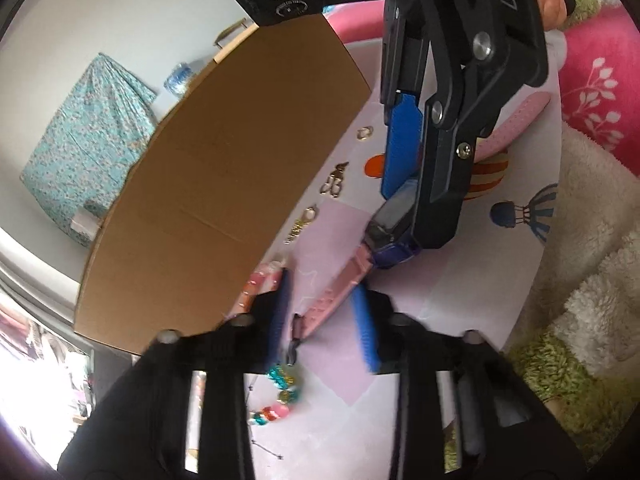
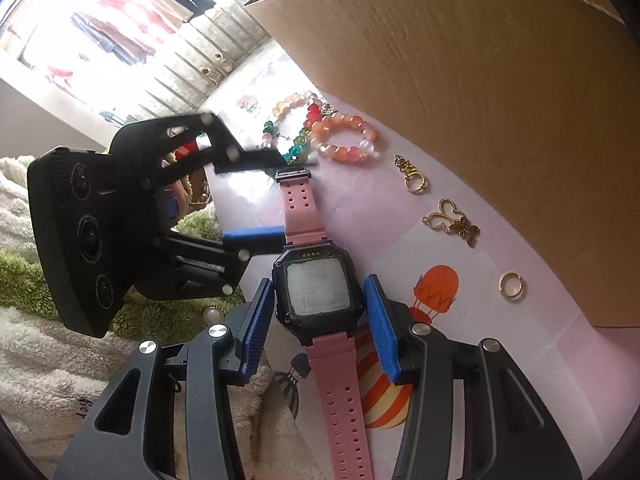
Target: Organize jewelry
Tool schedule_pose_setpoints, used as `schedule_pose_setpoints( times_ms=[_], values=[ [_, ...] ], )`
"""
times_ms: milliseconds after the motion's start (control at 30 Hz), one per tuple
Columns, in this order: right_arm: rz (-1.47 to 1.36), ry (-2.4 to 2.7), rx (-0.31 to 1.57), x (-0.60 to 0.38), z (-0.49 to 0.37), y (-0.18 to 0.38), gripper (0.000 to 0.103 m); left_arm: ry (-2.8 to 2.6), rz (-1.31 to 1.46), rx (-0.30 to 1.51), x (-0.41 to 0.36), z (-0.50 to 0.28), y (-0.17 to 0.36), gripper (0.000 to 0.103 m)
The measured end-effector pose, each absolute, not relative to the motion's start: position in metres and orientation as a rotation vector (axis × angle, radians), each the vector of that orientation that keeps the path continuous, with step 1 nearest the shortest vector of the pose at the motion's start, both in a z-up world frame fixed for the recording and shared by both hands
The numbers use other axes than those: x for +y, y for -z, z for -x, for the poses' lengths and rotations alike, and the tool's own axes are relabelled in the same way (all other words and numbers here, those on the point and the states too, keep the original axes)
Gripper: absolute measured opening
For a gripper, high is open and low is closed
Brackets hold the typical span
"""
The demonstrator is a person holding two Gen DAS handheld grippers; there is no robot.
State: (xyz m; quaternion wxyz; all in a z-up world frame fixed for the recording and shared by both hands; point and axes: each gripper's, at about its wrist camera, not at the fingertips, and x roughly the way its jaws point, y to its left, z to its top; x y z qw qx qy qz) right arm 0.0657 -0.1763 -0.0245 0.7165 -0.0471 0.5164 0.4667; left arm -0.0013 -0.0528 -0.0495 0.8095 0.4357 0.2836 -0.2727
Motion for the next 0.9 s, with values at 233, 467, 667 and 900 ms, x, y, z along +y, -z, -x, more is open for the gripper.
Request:
schedule_pose_setpoints(
  times_ms=[233,467,667,900],
  values=[
    [0.103,-0.956,1.13,-0.18,-0.054,0.024,0.05,0.619,-0.7,0.767,-0.044,-0.021,0.033,0.009],
    [0.113,-0.772,1.035,-0.193,-0.026,0.023,0.053,0.596,-0.561,0.862,-0.033,-0.05,0.034,0.009],
    [0.196,-0.574,0.975,-0.191,-0.001,0.032,0.051,0.595,-0.532,0.875,-0.031,-0.06,0.036,0.009],
    [0.268,-0.365,0.909,-0.176,0.014,0.037,0.024,0.594,-0.519,0.867,-0.021,-0.049,0.036,0.009]
  ],
)
